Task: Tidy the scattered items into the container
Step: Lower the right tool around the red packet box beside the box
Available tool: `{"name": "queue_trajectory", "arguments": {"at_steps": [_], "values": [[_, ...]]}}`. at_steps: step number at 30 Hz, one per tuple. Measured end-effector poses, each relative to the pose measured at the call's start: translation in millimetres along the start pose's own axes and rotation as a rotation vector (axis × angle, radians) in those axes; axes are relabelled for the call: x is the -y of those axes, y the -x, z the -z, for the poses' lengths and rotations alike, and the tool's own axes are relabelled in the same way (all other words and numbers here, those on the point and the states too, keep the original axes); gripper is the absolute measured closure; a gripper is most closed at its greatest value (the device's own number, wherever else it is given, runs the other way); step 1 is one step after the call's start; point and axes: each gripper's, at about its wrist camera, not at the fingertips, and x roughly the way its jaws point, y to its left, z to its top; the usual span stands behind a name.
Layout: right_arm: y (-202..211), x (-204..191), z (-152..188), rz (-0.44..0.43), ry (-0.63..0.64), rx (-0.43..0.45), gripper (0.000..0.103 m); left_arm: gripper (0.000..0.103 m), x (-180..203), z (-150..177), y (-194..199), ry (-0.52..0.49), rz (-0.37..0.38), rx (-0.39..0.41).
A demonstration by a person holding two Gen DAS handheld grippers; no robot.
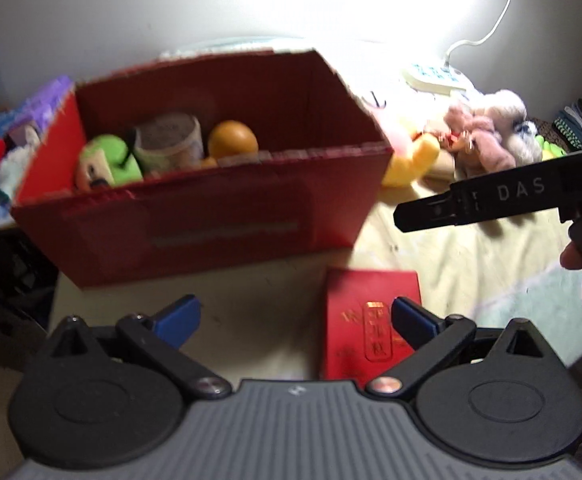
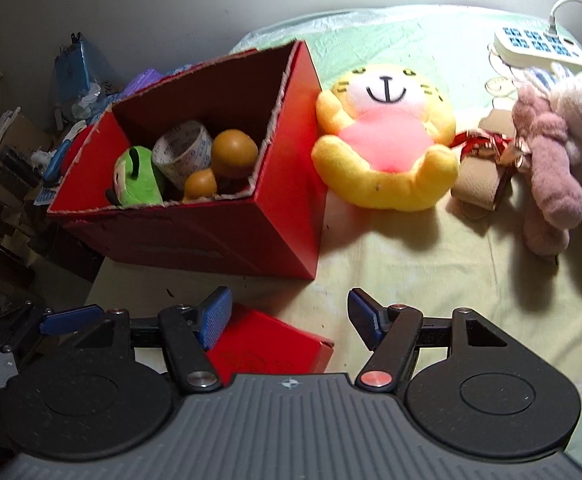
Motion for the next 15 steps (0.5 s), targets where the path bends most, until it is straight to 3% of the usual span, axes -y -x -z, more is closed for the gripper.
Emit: {"name": "queue_trajectory", "arguments": {"at_steps": [10, 15], "values": [[-25.9, 27.4, 20.4, -0.096, -0.146, -0.151, 0.036, 0.002, 18.0, 8.7, -23.4, -0.010, 0.150, -0.084], [-37.5, 34.6, 24.3, -0.127, -0.199, -0.200, 0.036, 0.002, 26.7, 11.4, -38.7, -0.041, 0.172, -0.136]]}}
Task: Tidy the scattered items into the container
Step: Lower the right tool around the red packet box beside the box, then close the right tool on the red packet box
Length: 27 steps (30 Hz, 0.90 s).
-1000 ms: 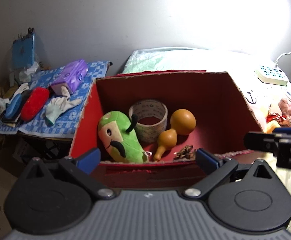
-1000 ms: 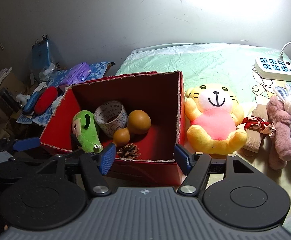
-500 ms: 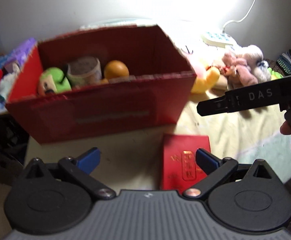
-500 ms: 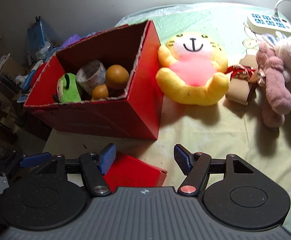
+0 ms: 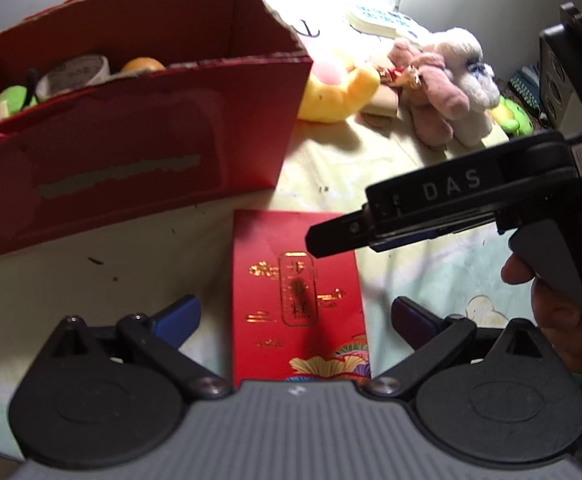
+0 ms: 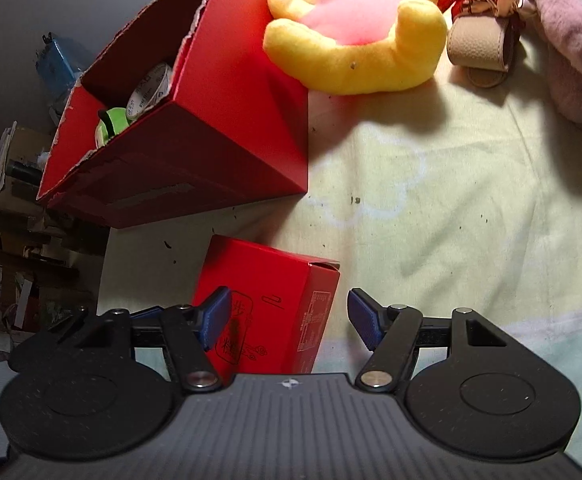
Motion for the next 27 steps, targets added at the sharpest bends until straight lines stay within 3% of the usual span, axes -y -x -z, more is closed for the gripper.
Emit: {"name": "queue_trajectory", "arguments": {"at_steps": [10, 16, 27], "values": [[-26.3, 12.5, 4.7, -0.121, -0.101, -0.124, 0.039, 0.003, -8.5, 4.8, -17.2, 0.044, 0.046, -0.035], [-27.9, 6.2, 6.1, -0.120, -0.083, -0.121, 0.038, 0.019, -6.1, 7.3, -23.0, 0.014, 0.009, -0.044], [-16.6, -16.1, 8.4, -0.118, 0.034, -0.047, 0.037, 0.020, -16.2, 7.7, -13.6, 0.017, 0.009, 0.000]]}}
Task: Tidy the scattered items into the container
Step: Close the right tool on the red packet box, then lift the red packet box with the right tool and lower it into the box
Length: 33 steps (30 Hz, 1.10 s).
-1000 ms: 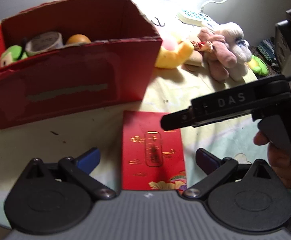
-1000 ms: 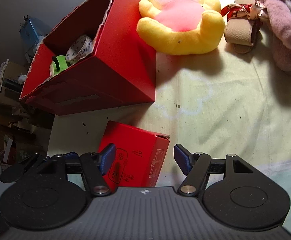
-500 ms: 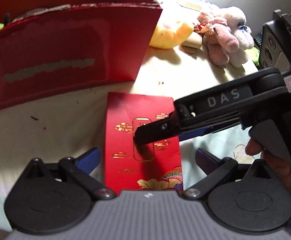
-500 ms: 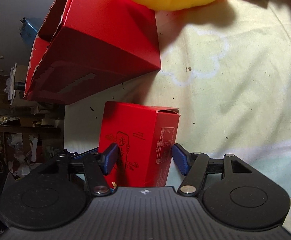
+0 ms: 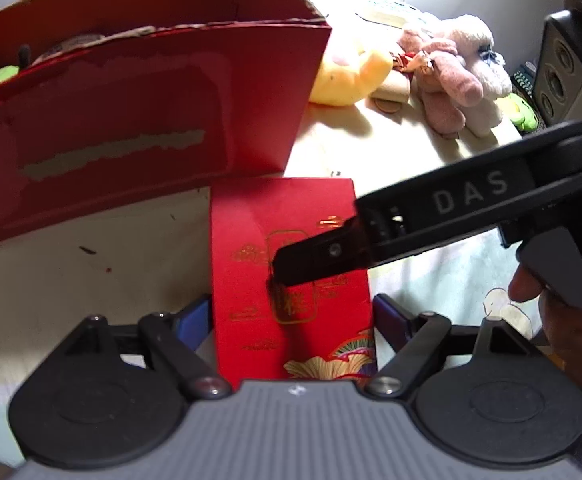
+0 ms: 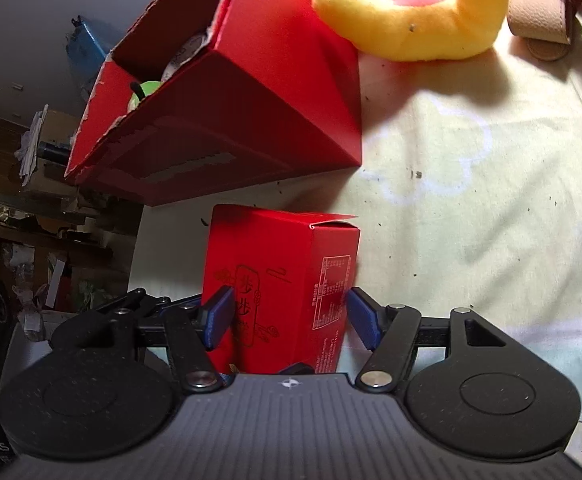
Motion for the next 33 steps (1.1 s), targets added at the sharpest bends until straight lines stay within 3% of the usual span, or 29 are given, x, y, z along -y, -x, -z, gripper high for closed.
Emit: {"name": "queue_trajectory", "arguments": {"at_steps": [8, 11, 21, 28, 33], "values": [[2.1, -32.2, 0.9, 0.024, 0.168, 0.032, 0.037, 0.020, 5.1, 2.5, 21.9, -0.036, -0.069, 0.046], [13.1, -43.1, -1.4, 0.013, 0.225, 0.068, 0.037, 0.020, -1.6, -0.4, 37.3, -0.009, -0.063, 0.070], [36.8, -87.9, -16.0, -0.088, 0.300, 0.126, 0.039, 0.021, -8.8, -3.4, 97.6, 0.037, -0.061, 0.126], [49.2, -114.7, -27.8, -0.091, 0.380, 0.193, 0.040, 0.022, -23.6, -18.4, 118.6, 0.103, -0.078, 0.192], [64.1, -128.0, -48.5, -0.098, 0.390, 0.269, 0.041, 0.023, -28.4, -41.9, 135.1, 0.061, -0.091, 0.263]]}}
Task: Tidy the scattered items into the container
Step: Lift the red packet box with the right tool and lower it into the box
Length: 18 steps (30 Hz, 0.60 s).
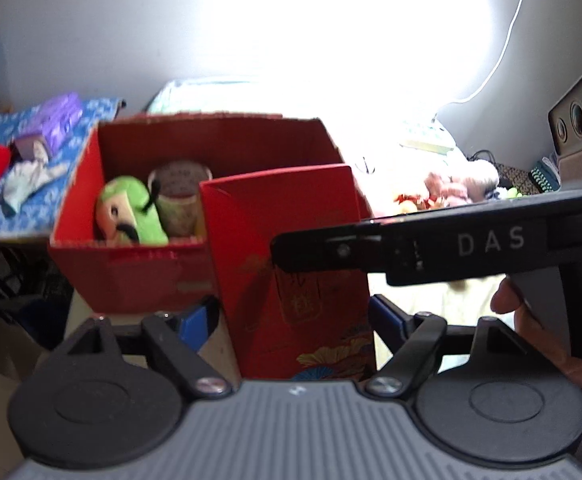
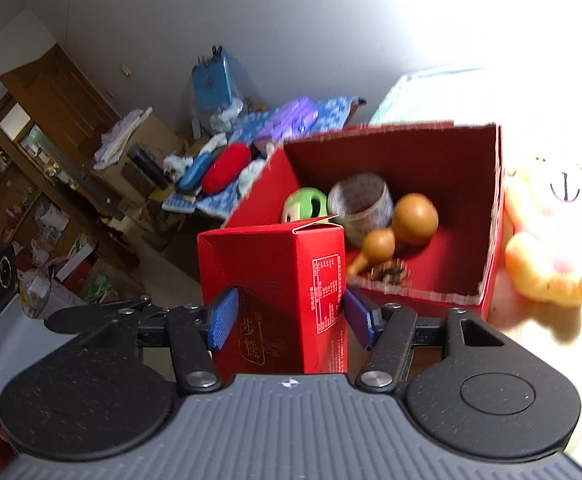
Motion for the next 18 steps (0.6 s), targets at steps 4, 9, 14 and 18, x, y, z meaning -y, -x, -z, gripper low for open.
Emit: {"name": "queue_trajectory", "arguments": {"at_steps": [4, 9, 14, 18], "values": [[-0.2, -0.7, -28.2, 0.055, 0.027, 0.061, 0.041, 0.022, -1.9, -27.9, -9.5, -0.038, 0.018, 0.033], [-17.2, 5.8, -52.9, 0.175, 0.064, 0.085, 0.041, 0.022, -16.3, -66.7, -44.5, -0.024, 0.083, 0.033], [-42.7, 34.6, -67.2, 0.216, -0.037, 0.046, 0.042, 0.021, -31.6, -94.8, -76.6, -0.007, 0.129, 0.023], [-56.9, 52.8, -72.8, 0.240, -0.116, 0.030, 0.041, 0.021, -42.9, -106.9, -102.3, 0.019, 0.172, -0.006]]}}
